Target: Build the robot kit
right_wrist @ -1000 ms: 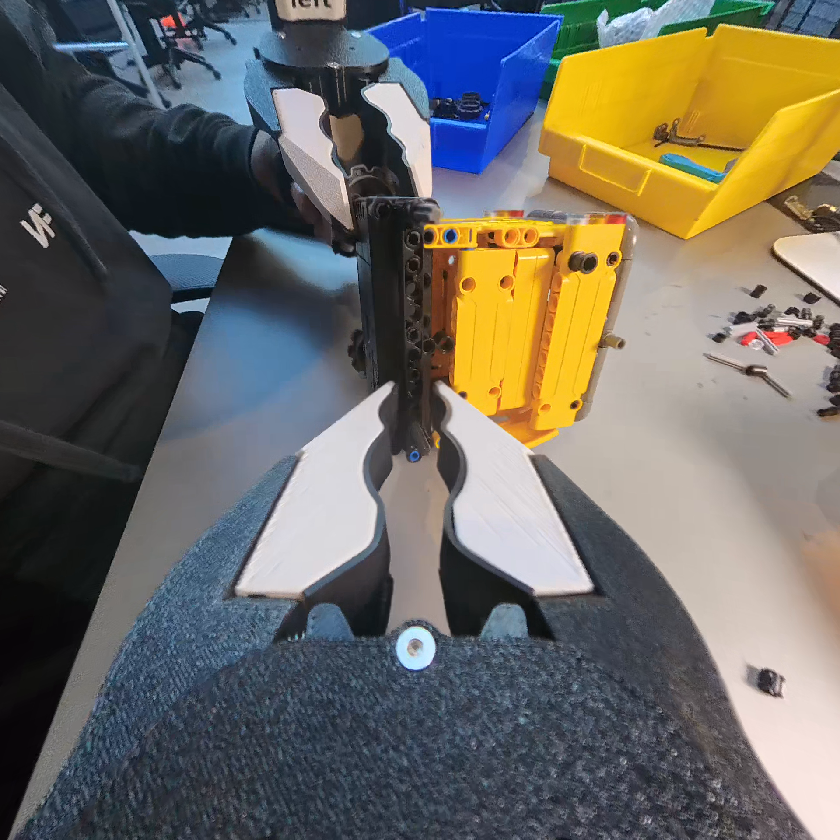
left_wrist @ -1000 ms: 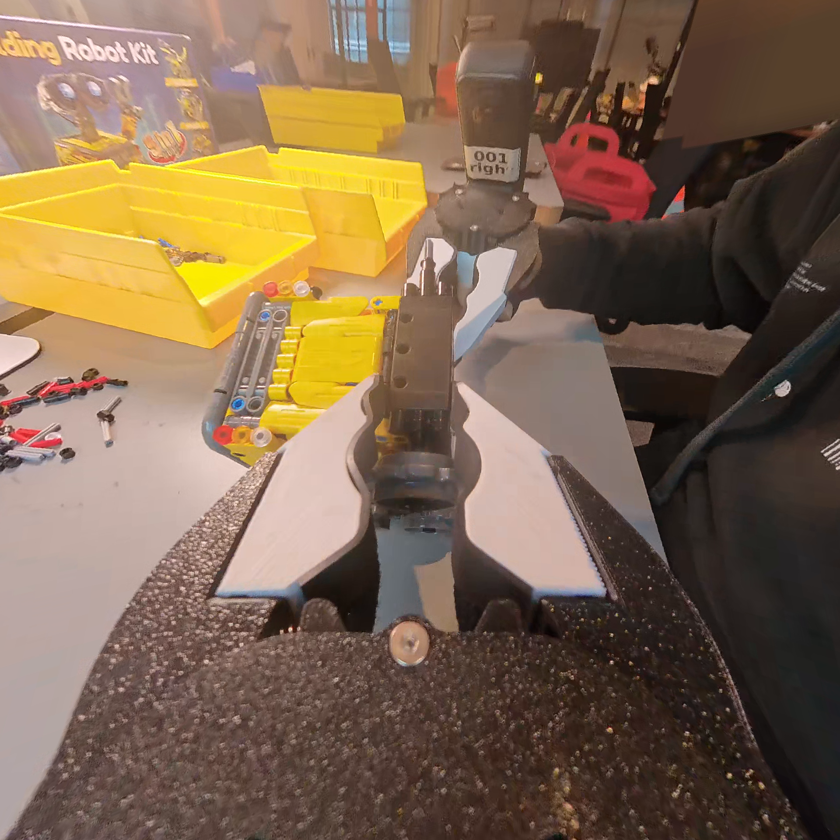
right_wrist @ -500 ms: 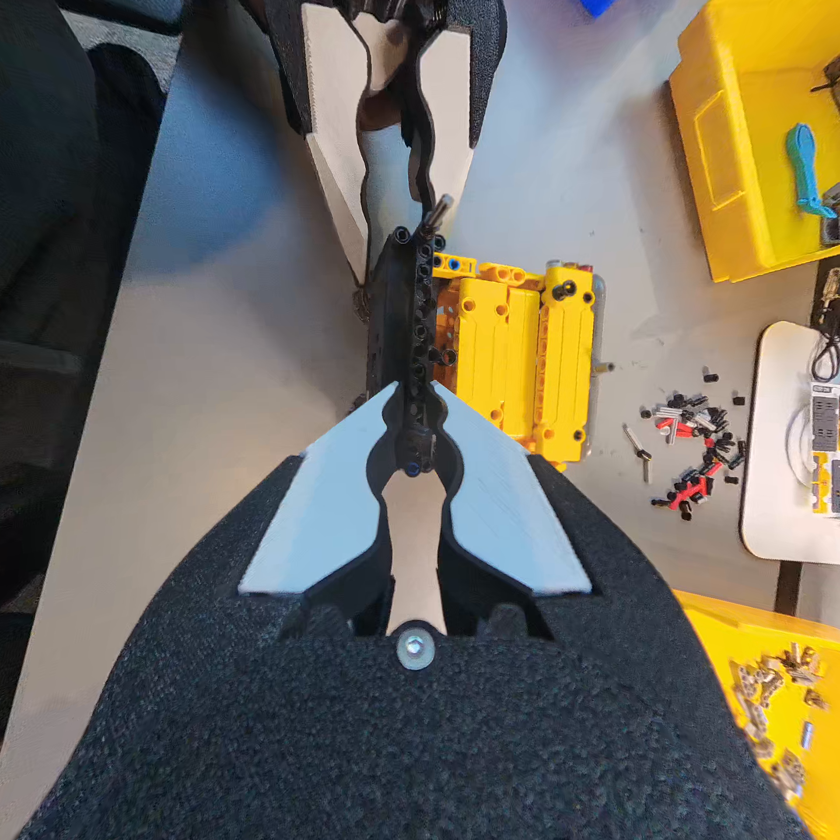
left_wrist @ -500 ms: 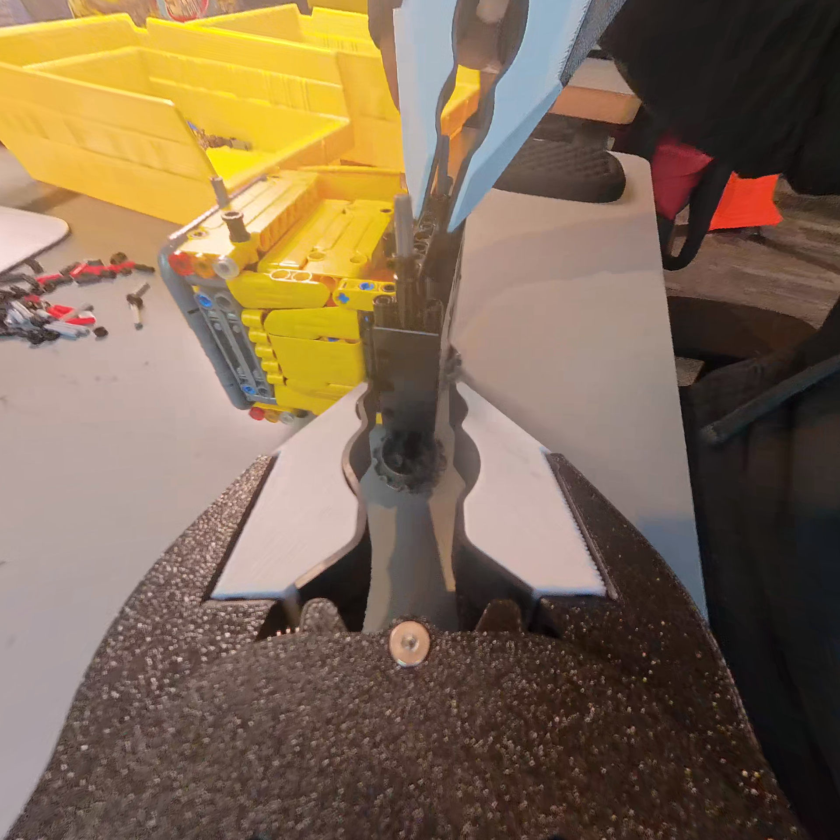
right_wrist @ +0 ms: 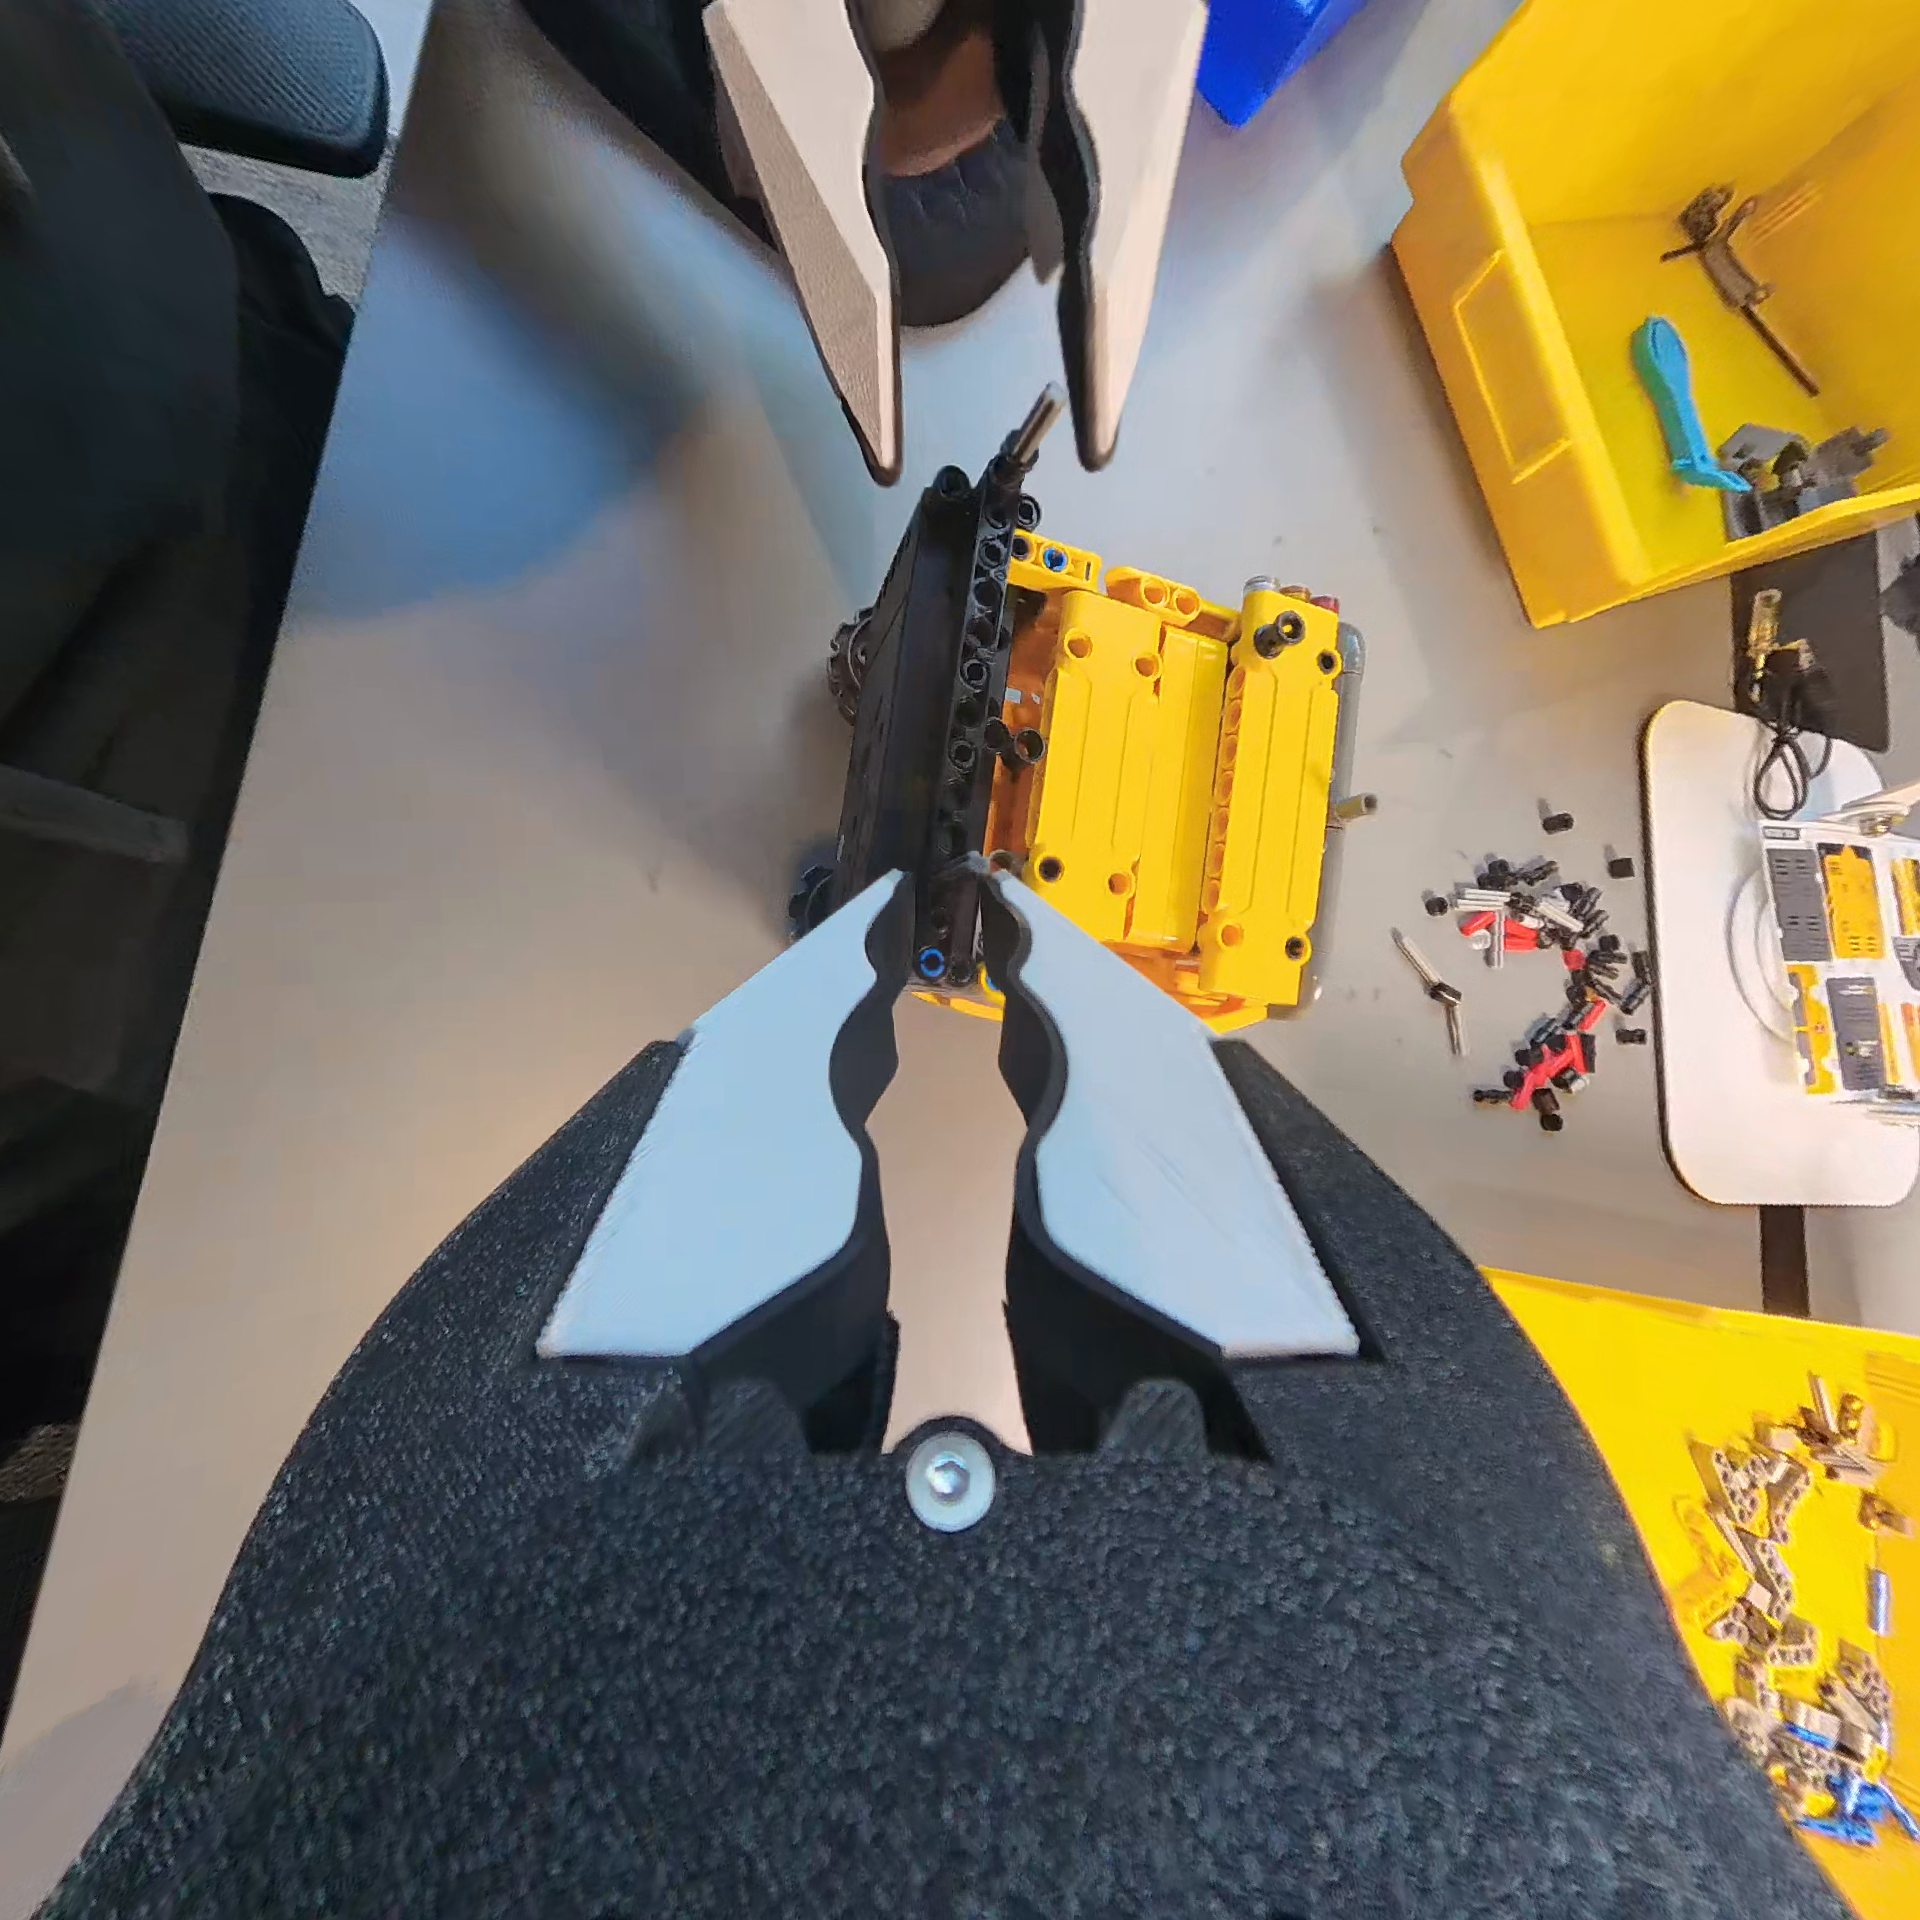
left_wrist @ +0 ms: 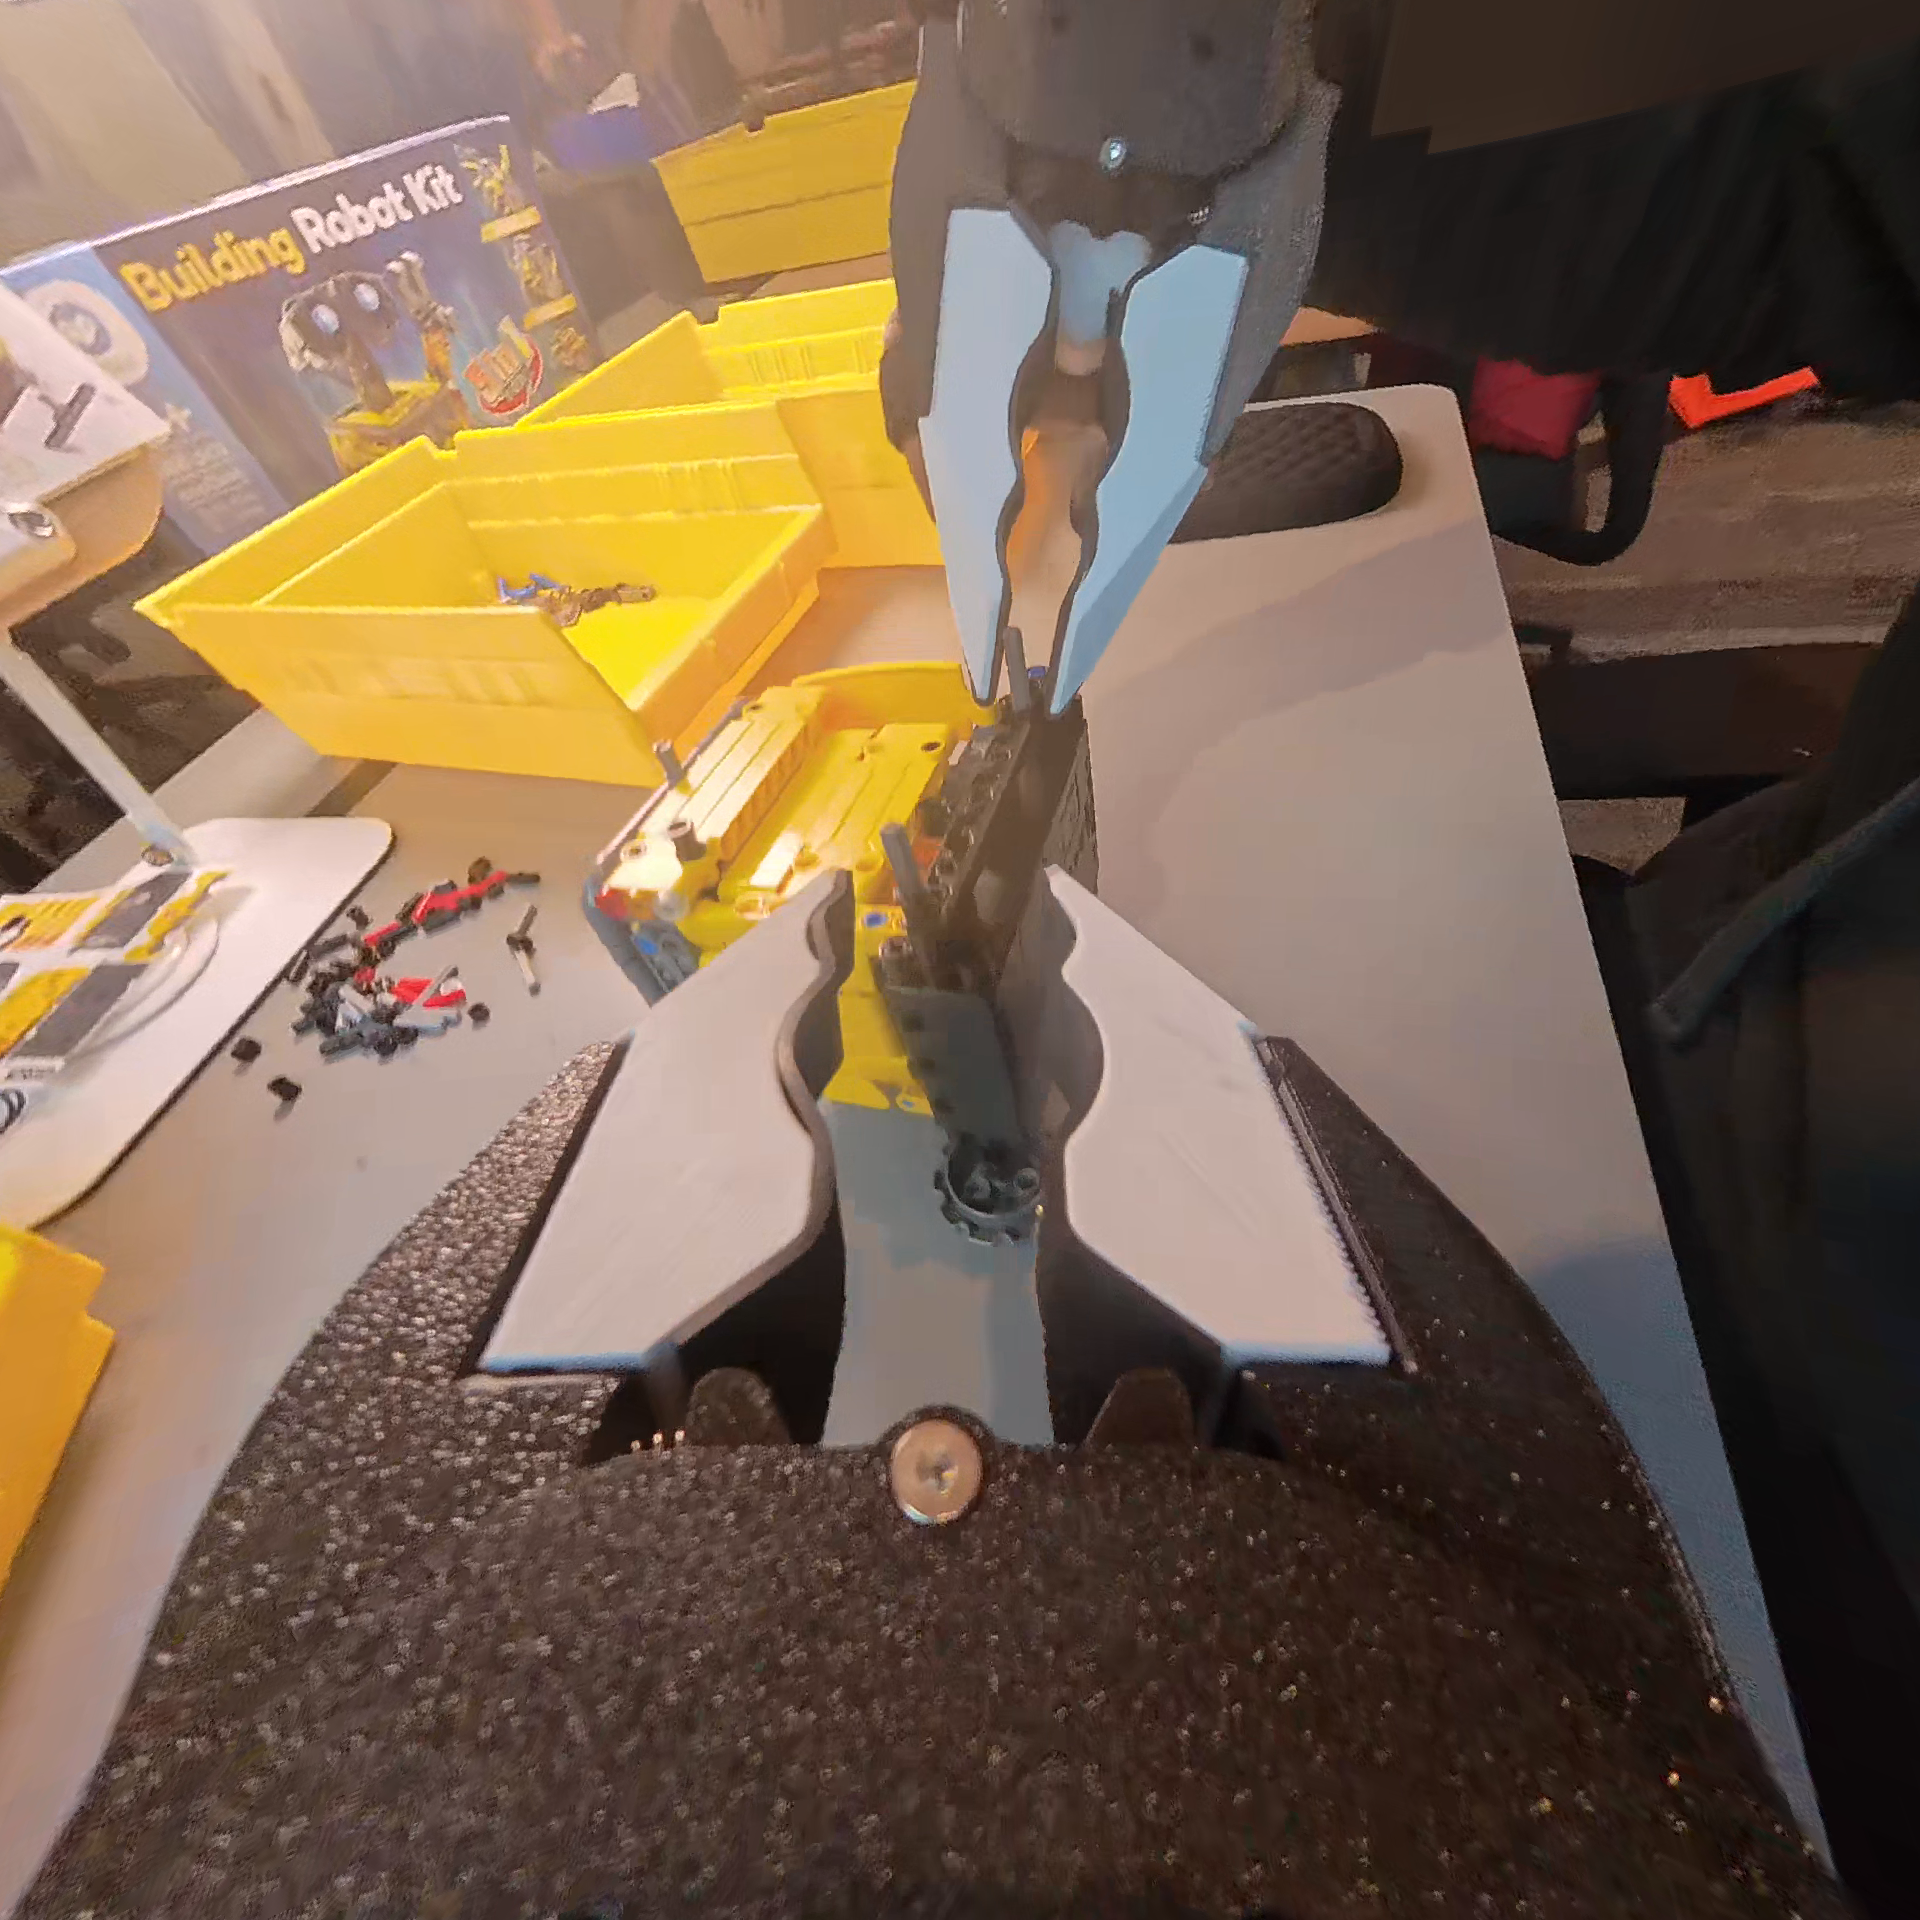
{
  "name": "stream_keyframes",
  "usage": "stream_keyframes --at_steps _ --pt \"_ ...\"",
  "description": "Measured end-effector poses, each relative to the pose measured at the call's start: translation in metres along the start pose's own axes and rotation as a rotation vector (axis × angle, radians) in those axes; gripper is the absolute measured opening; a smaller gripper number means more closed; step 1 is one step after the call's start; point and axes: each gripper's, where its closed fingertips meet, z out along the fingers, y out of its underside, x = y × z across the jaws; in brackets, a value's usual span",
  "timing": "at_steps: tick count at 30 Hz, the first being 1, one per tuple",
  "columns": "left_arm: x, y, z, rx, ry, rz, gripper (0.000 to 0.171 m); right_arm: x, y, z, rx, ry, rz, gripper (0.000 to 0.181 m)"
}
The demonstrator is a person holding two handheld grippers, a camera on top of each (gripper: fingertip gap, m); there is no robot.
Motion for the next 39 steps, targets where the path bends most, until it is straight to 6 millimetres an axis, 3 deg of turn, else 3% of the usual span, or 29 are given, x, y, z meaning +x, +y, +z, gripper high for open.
stream_keyframes --at_steps 4,8,17,29,35,39 --pt "0.004 0.001 0.013 -0.109 0.133 0.076 0.028 0.0 -0.001 0.001 -0.007 -0.031 -0.007 0.009" --pt "0.009 0.016 0.017 -0.244 0.208 0.155 0.008 0.0 0.001 0.001 -0.017 -0.05 -0.012 0.008" --pt "0.014 0.019 0.016 -0.253 0.24 0.001 0.004 -0.007 0.0 0.004 0.014 -0.119 0.057 0.007" --pt "0.015 0.021 0.016 -0.291 0.245 -0.038 0.005 -0.008 0.002 0.006 -0.095 -0.115 0.014 0.007" --pt "0.015 0.02 0.015 -0.223 0.226 -0.039 0.006 -0.007 0.002 0.012 0.001 -0.035 0.055 0.009" --pt "0.011 0.018 0.005 -0.151 0.152 -0.029 0.027 -0.007 0.001 0.007 0.081 0.022 0.1 0.017"
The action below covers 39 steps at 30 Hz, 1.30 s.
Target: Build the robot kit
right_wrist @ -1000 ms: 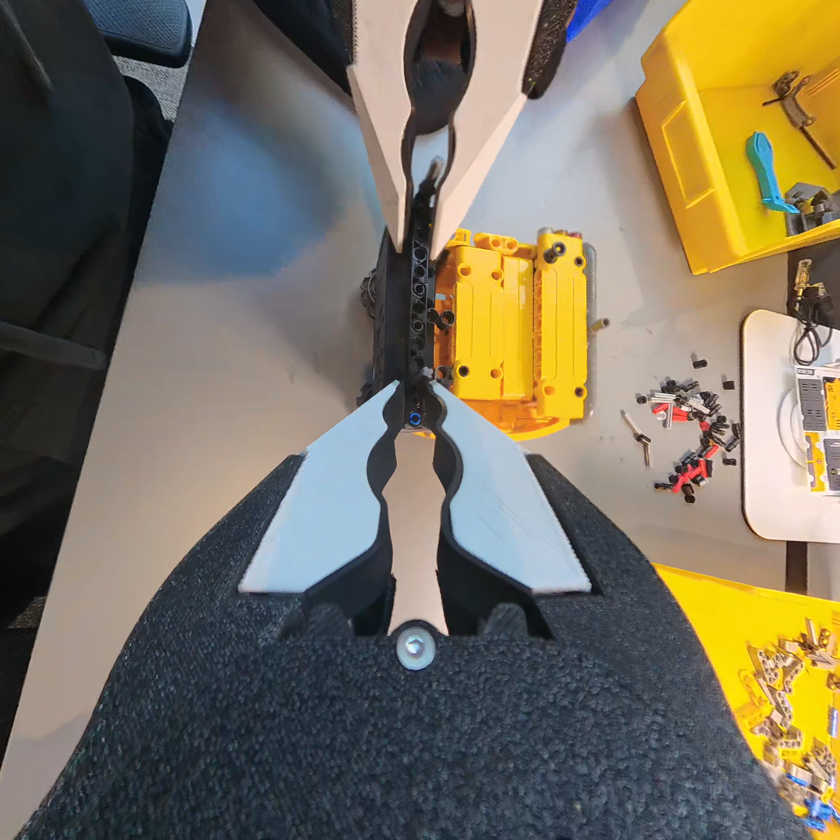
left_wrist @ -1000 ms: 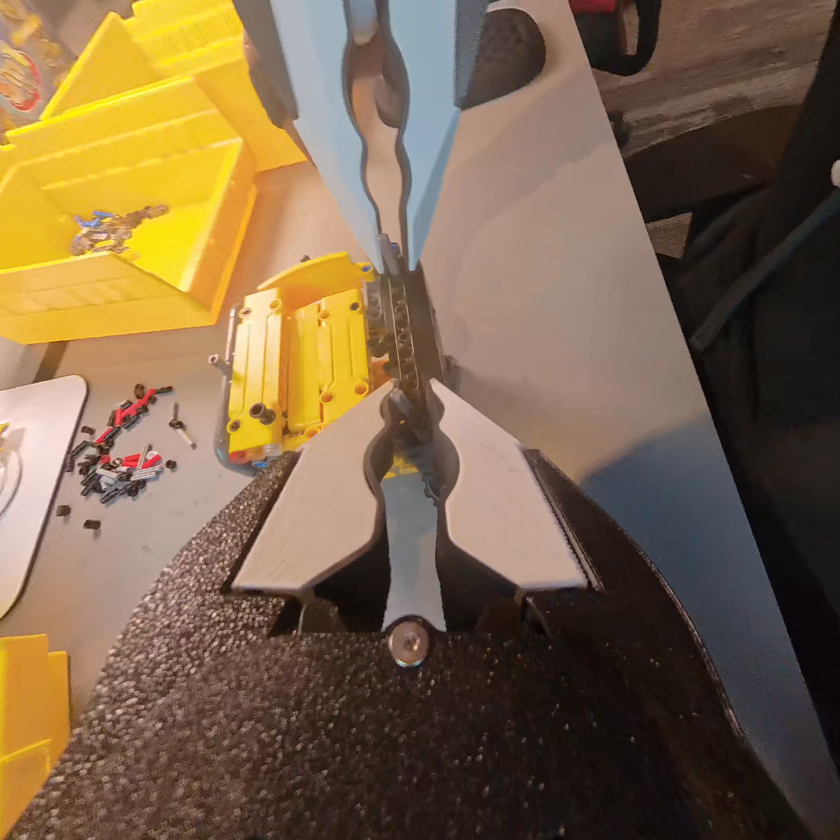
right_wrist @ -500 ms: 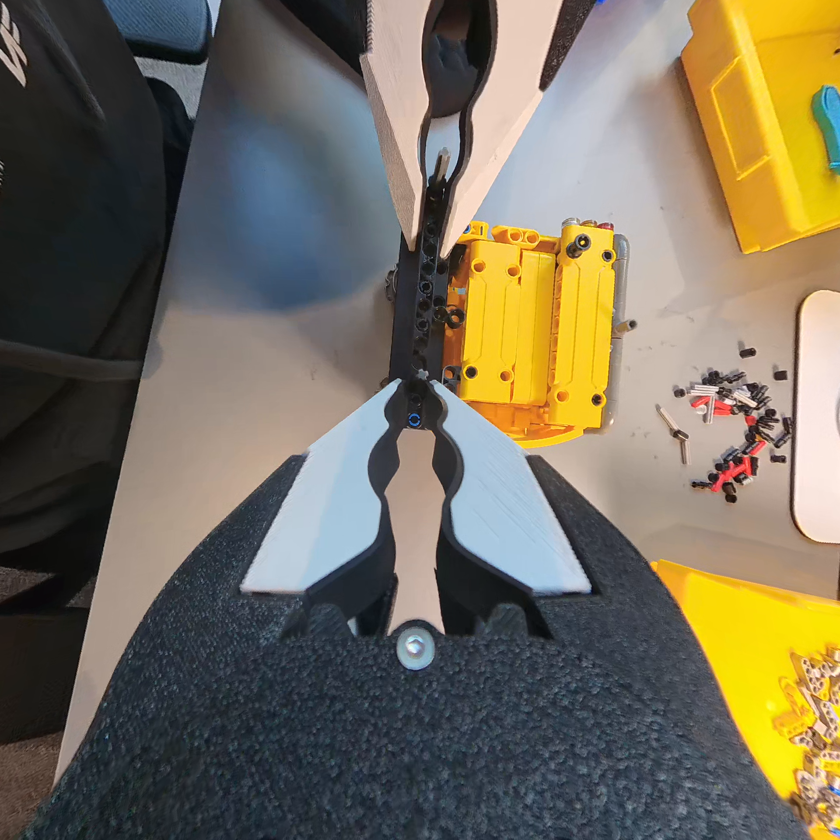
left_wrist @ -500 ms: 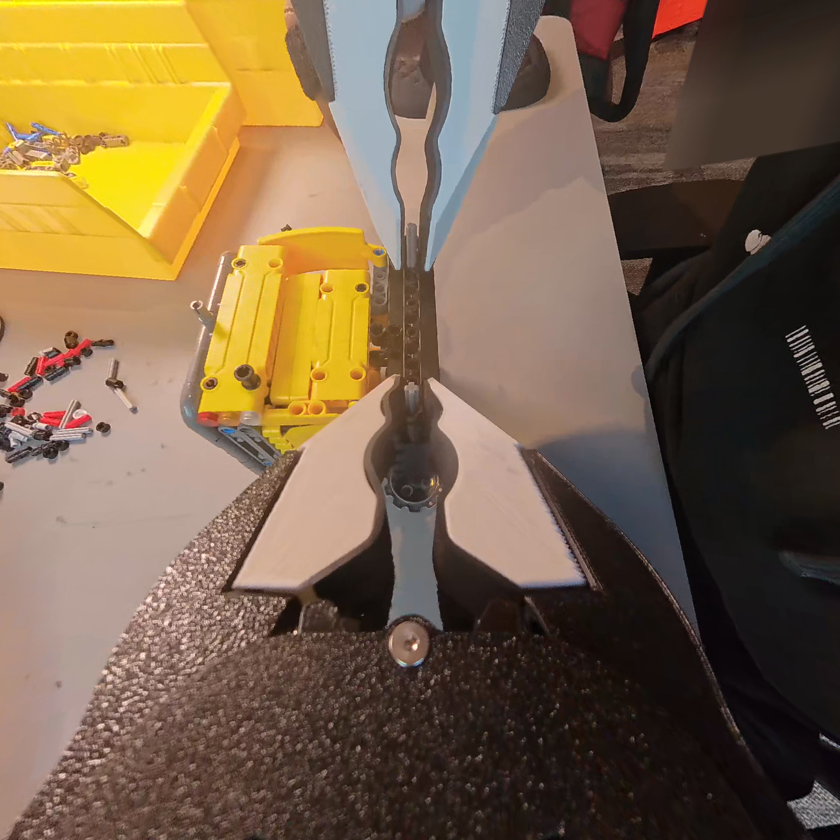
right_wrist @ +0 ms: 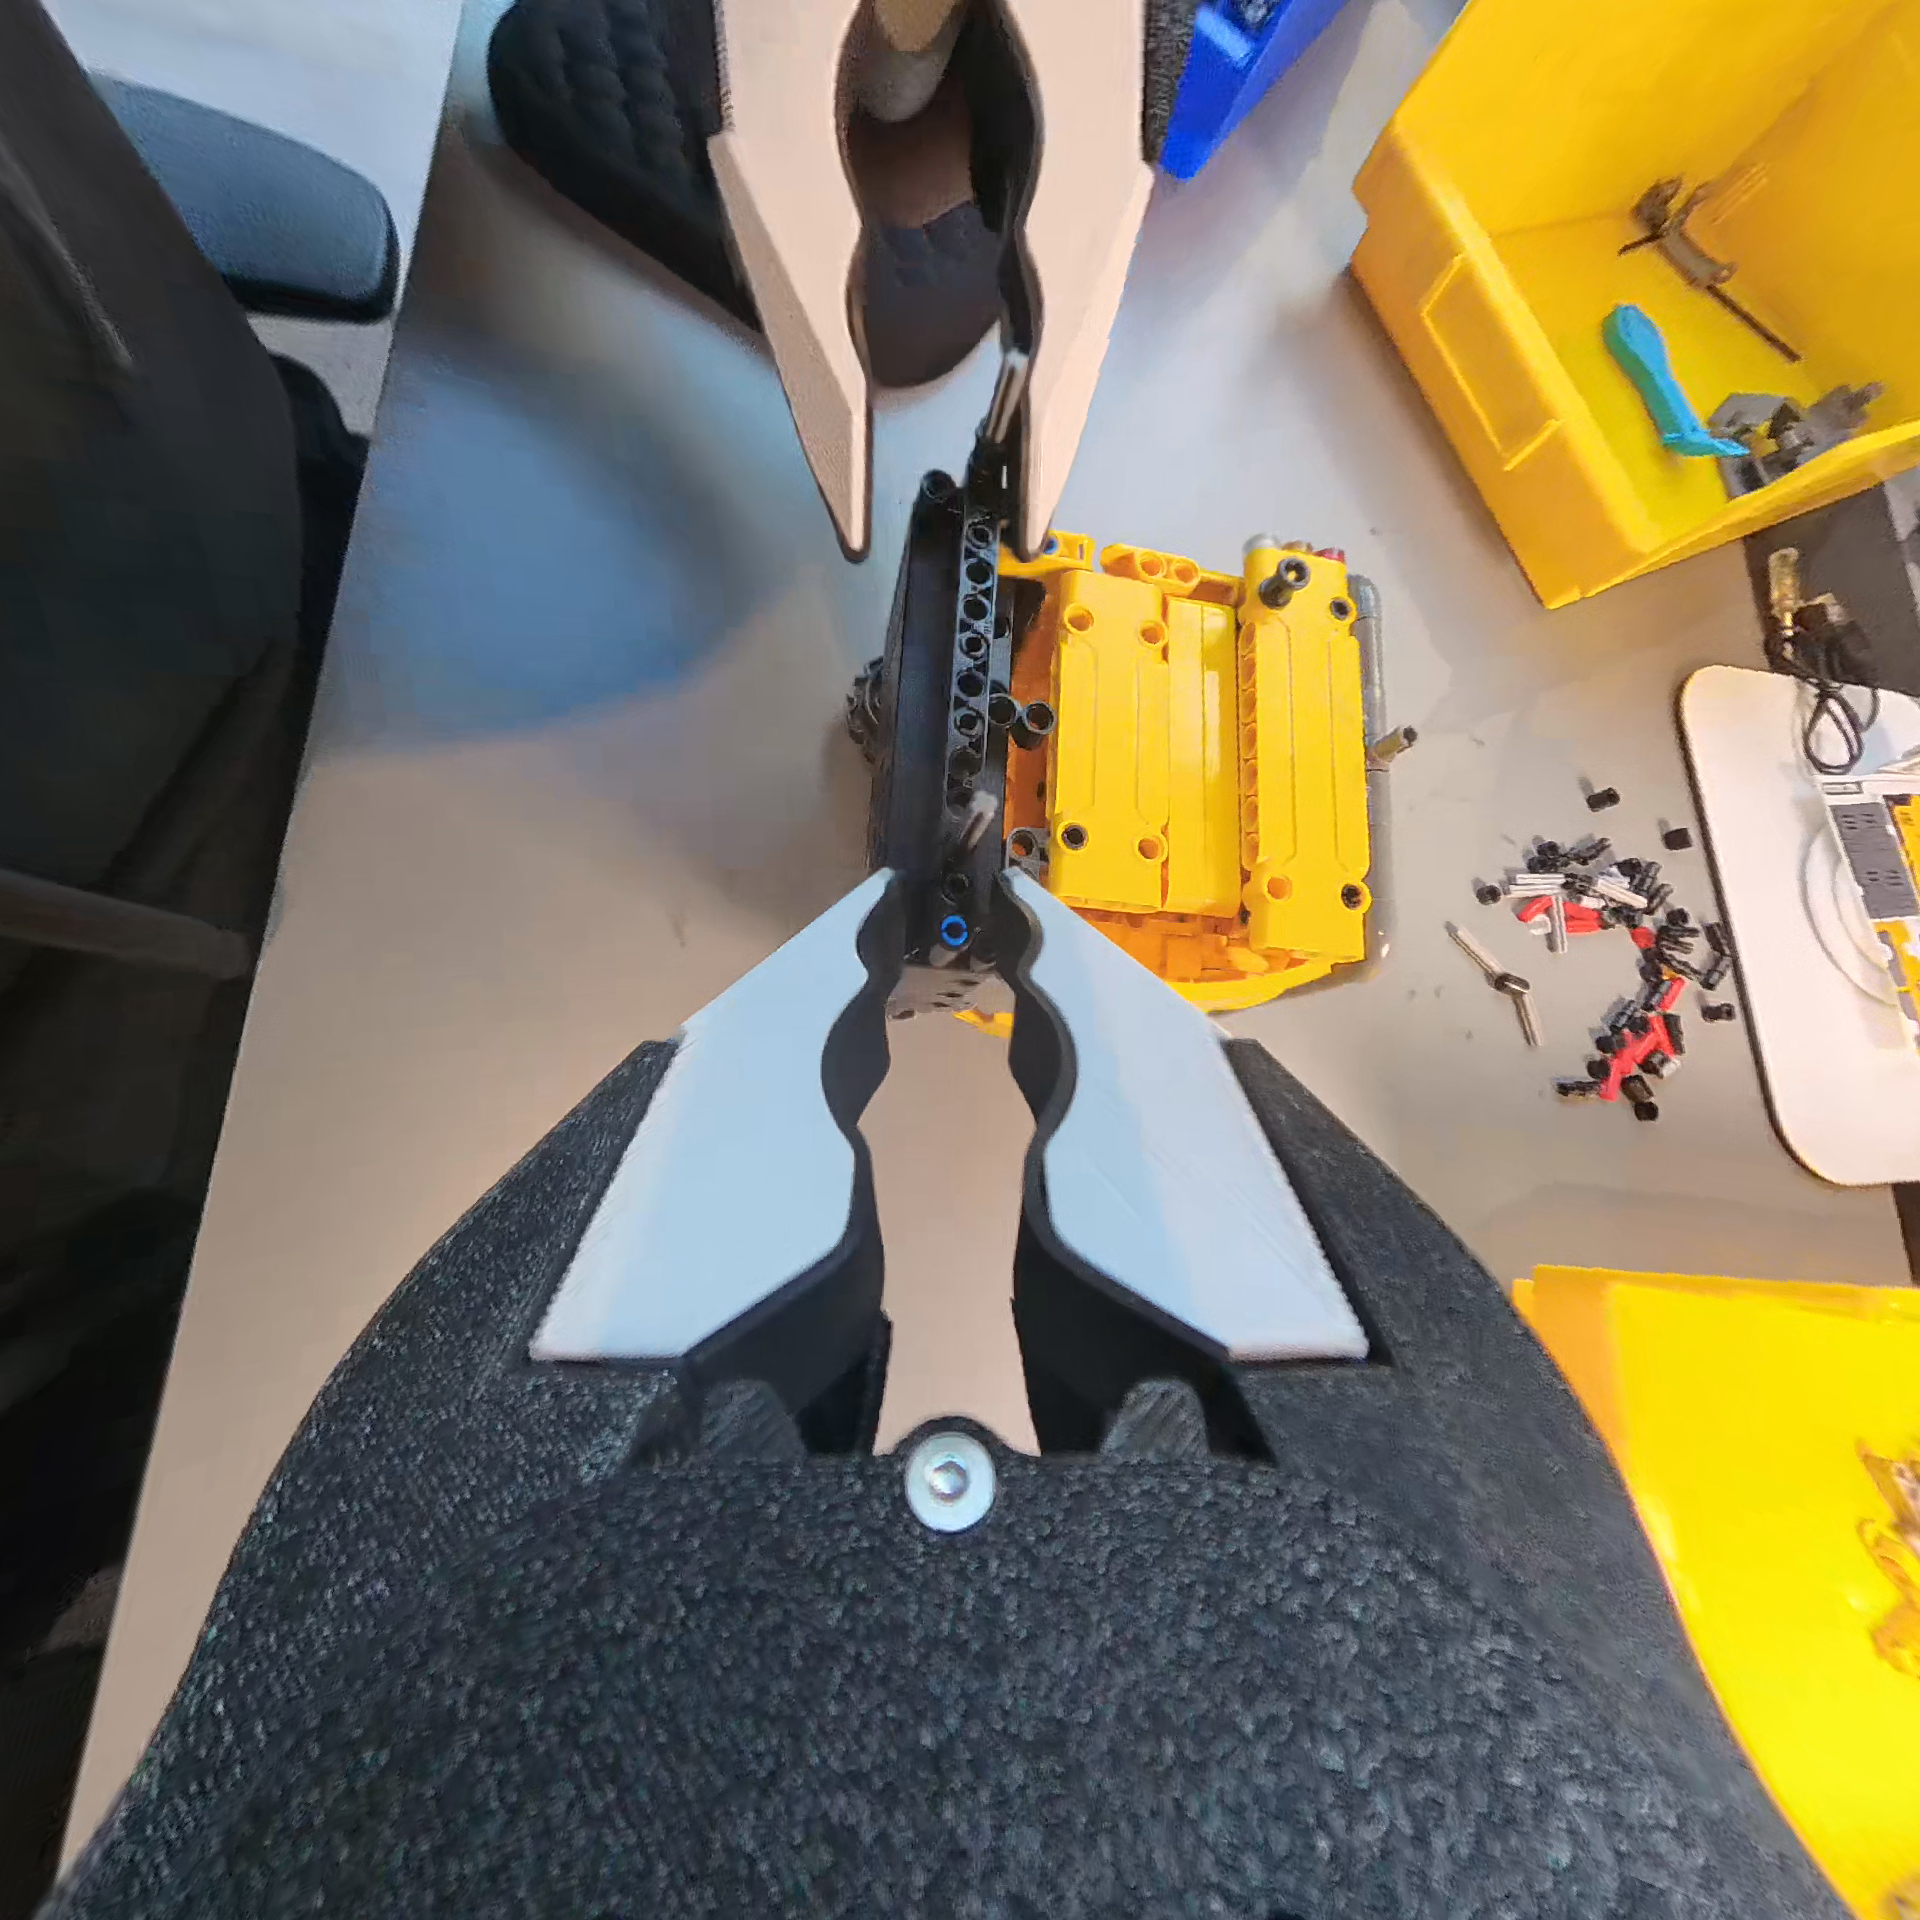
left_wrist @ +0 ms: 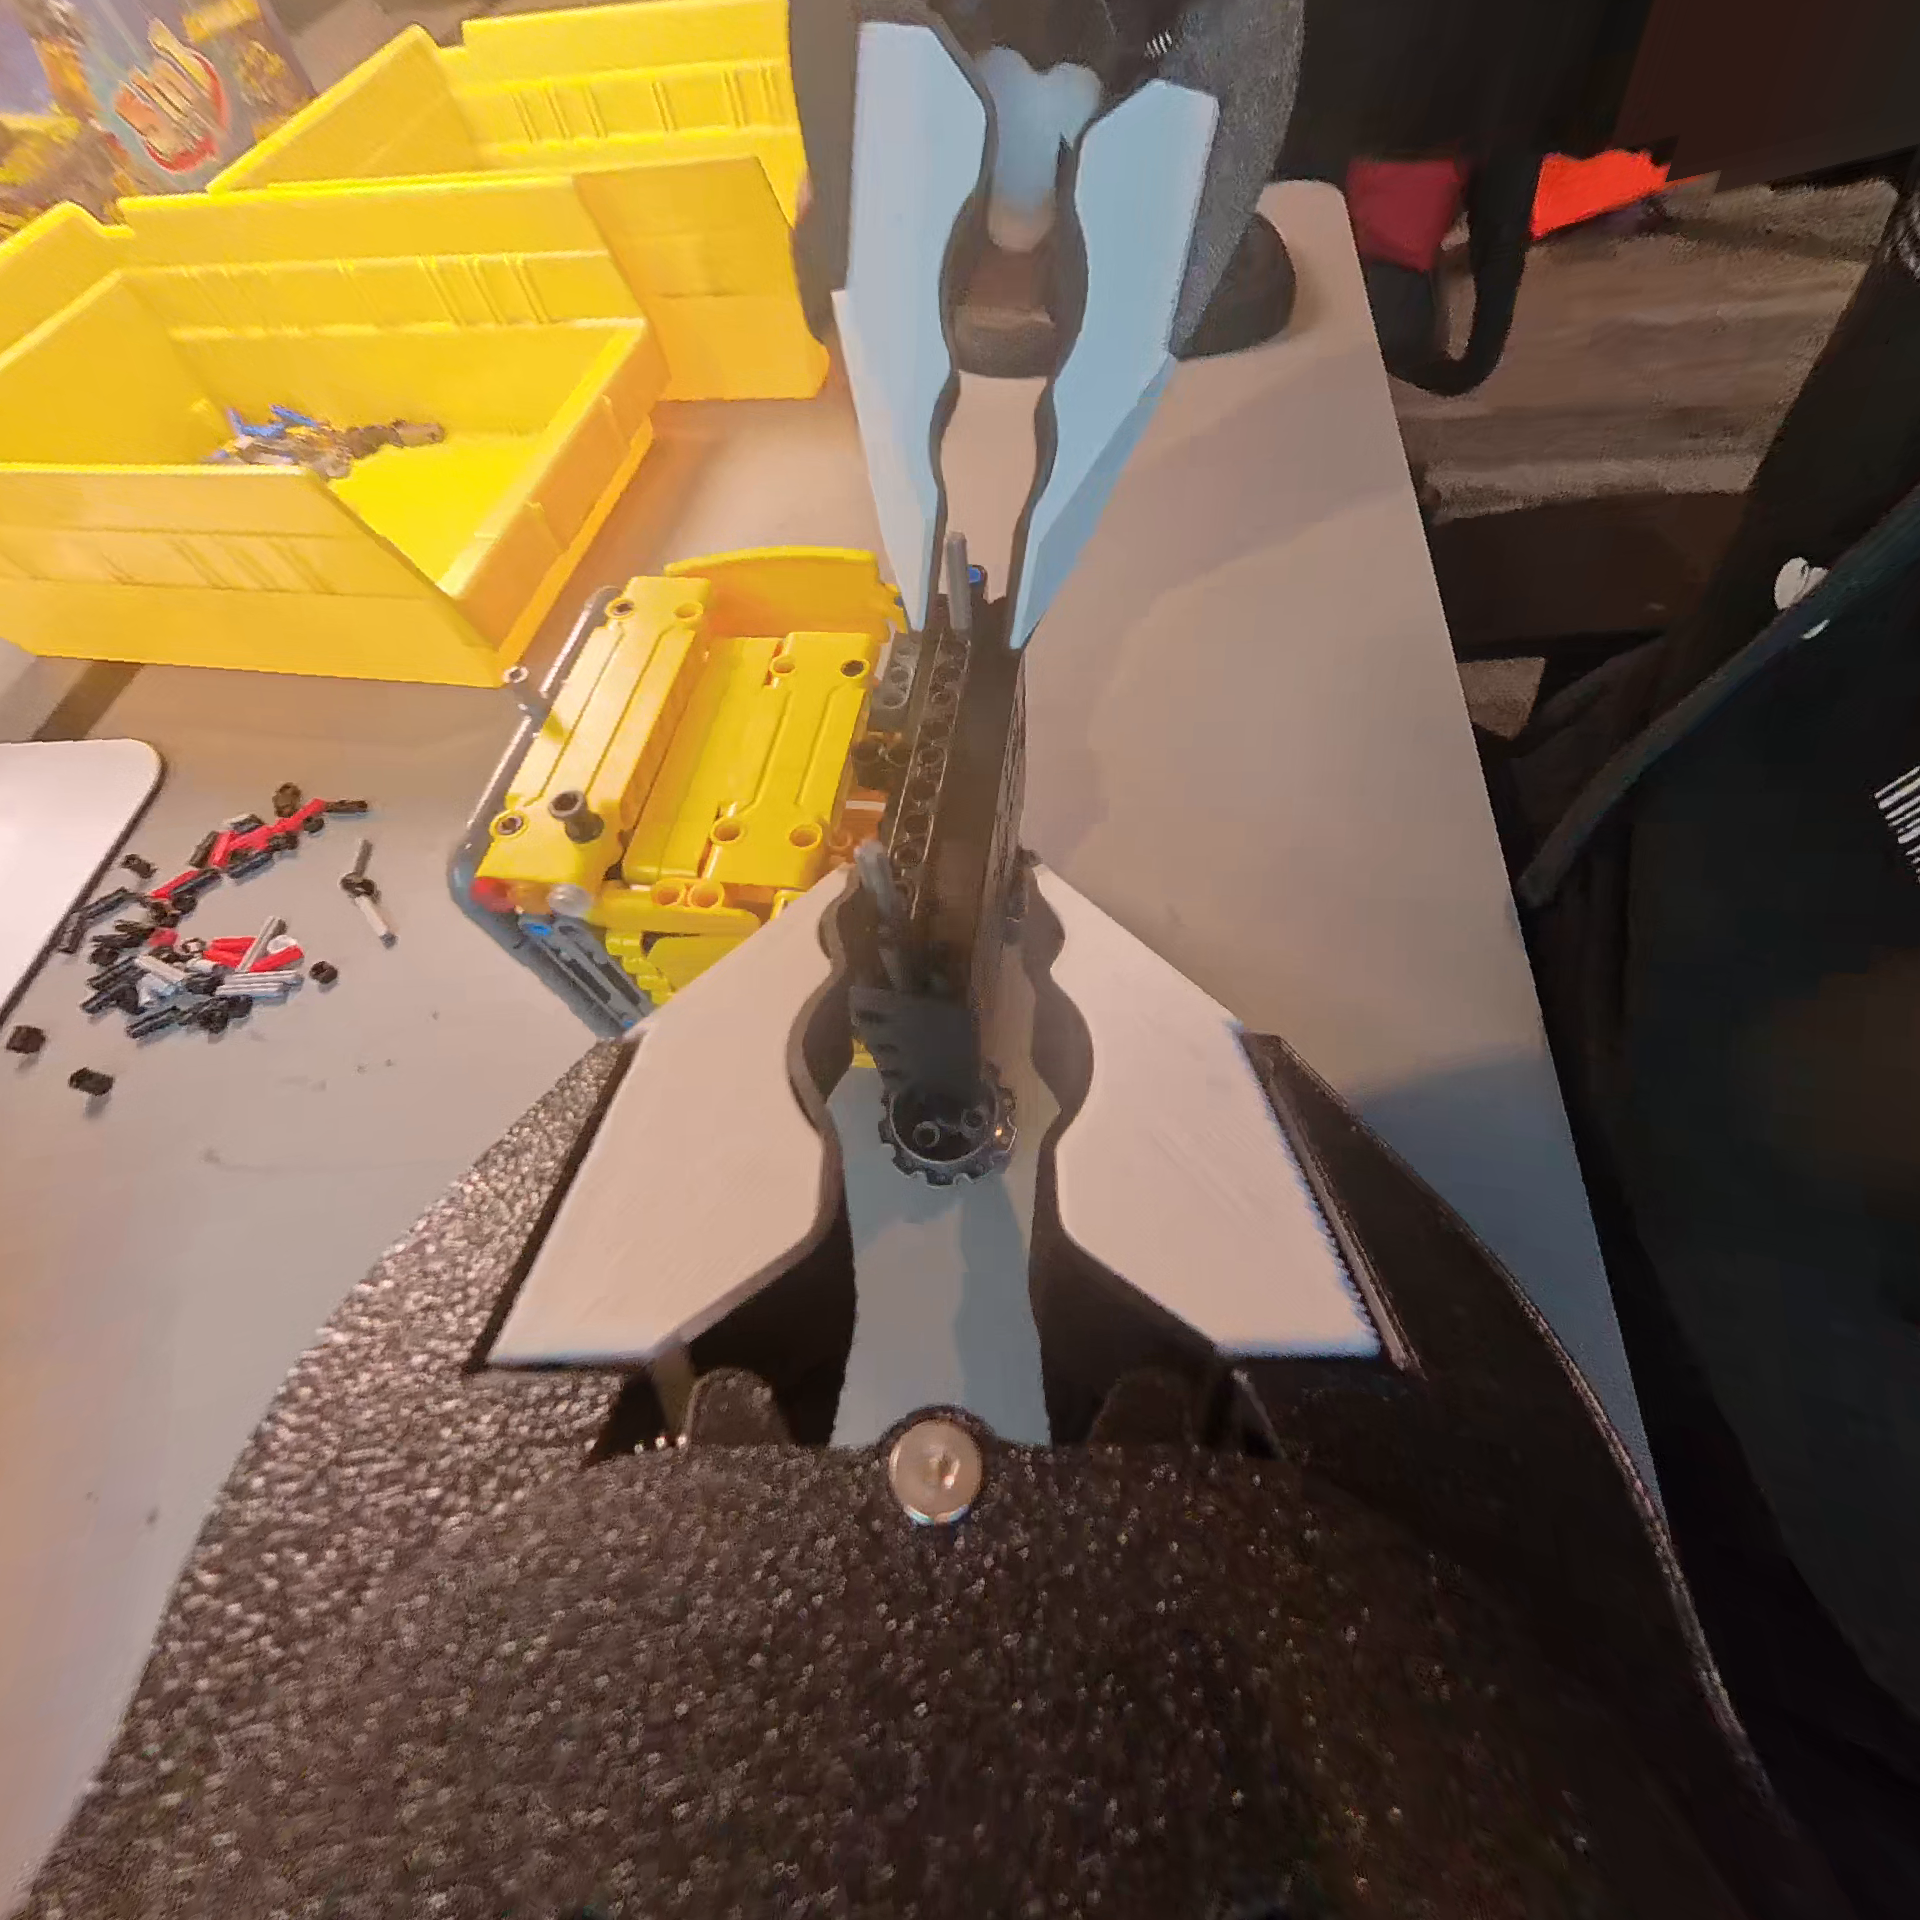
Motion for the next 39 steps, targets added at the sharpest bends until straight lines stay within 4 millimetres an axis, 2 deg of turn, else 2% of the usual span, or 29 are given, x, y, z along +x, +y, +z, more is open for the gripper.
stream_keyframes --at_steps 5,11,16,25,28,34,39 --pt "-0.006 0.003 -0.017 0.136 -0.104 -0.075 0.024 0.005 -0.005 -0.007 0.132 0.089 0.083 0.02" --pt "-0.009 0.001 -0.019 0.255 -0.124 -0.204 0.018 0.006 0.001 -0.007 0.198 0.144 0.148 0.019" --pt "-0.02 0.012 -0.011 0.203 -0.185 -0.23 0.026 0.008 0.006 -0.007 0.232 0.215 0.172 0.02" --pt "-0.007 0.023 0.004 0.109 -0.126 -0.222 0.024 0.005 0.01 -0.01 0.296 0.252 0.21 0.02" --pt "-0.009 0.017 0.0 0.112 -0.142 -0.201 0.024 0.007 0.01 -0.01 0.288 0.25 0.204 0.019" --pt "-0.015 -0.021 -0.021 0.303 -0.128 -0.224 0.017 0.008 0.011 -0.01 0.294 0.234 0.212 0.019" --pt "-0.013 -0.021 -0.014 0.281 -0.102 -0.189 0.002 0.008 0.012 -0.01 0.288 0.247 0.213 0.019"
